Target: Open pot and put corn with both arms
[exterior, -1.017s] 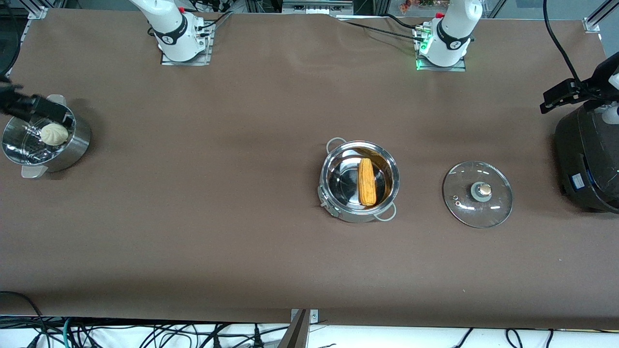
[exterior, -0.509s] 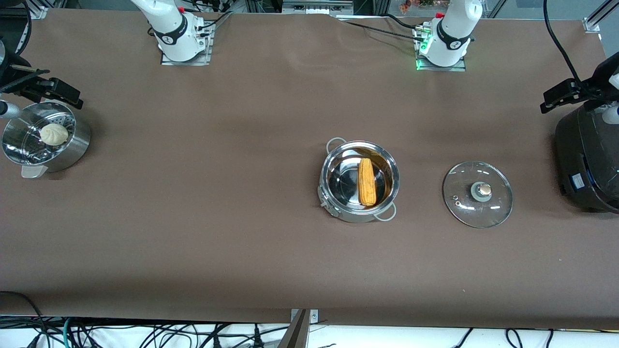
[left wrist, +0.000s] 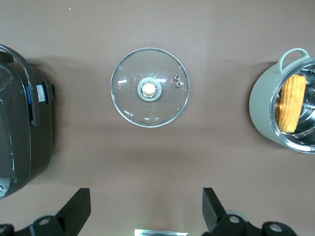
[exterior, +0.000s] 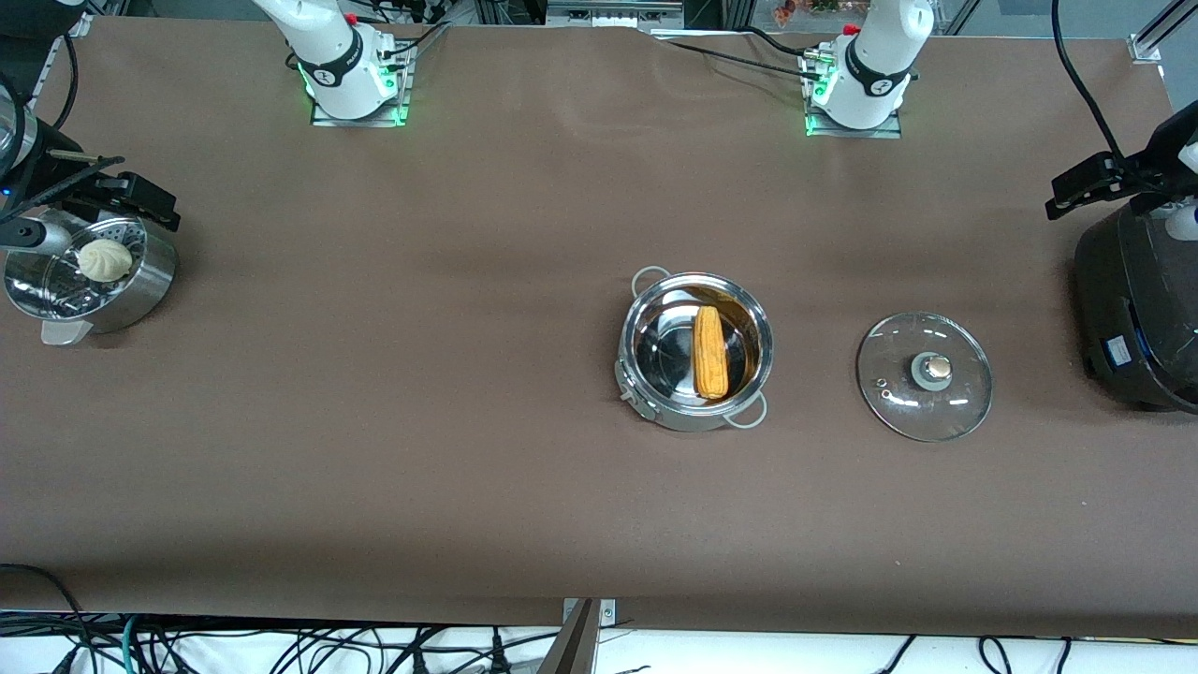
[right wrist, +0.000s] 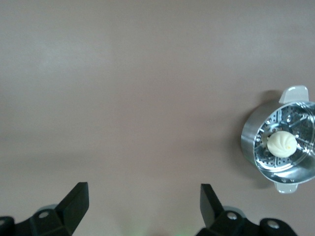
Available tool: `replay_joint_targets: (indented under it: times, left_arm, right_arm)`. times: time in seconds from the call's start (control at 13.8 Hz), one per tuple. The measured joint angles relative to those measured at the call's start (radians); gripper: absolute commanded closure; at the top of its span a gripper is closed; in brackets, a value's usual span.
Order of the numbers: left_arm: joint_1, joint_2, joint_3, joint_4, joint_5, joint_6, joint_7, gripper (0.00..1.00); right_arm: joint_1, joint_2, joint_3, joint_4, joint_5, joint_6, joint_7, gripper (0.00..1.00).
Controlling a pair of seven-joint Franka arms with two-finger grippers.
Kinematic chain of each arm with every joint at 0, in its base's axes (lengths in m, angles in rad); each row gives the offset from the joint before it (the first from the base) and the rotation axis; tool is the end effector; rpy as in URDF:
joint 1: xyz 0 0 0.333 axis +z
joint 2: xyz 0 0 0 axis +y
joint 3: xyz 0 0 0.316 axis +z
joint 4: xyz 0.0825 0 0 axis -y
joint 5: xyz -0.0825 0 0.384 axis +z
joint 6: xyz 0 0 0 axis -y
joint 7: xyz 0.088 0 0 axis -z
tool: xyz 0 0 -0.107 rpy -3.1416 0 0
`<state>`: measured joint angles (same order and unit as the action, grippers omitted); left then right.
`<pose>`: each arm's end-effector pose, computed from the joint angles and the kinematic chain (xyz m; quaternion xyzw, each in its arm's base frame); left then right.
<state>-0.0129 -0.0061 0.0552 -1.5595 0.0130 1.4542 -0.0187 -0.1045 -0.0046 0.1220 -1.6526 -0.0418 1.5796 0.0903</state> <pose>0.5395 0.0244 0.6235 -0.9983 -0.0309 0.0497 0.0057 0.5508 0.0053 0.5893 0.9986 -0.0355 -0.0330 0.0230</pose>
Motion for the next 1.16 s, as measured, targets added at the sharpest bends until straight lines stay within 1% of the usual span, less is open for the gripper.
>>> replay_joint_targets:
  times: [0.29, 1.16]
  left_arm:
    - [0.000, 0.000, 0.000, 0.000, 0.000, 0.000, 0.000, 0.00]
    - [0.000, 0.000, 0.000, 0.000, 0.000, 0.000, 0.000, 0.00]
  right_arm:
    - [0.041, 0.021, 0.002, 0.043, 0.000, 0.000, -0.021, 0.00]
    - [0.035, 0.036, -0.009, 0.046, 0.000, 0.000, -0.033, 0.00]
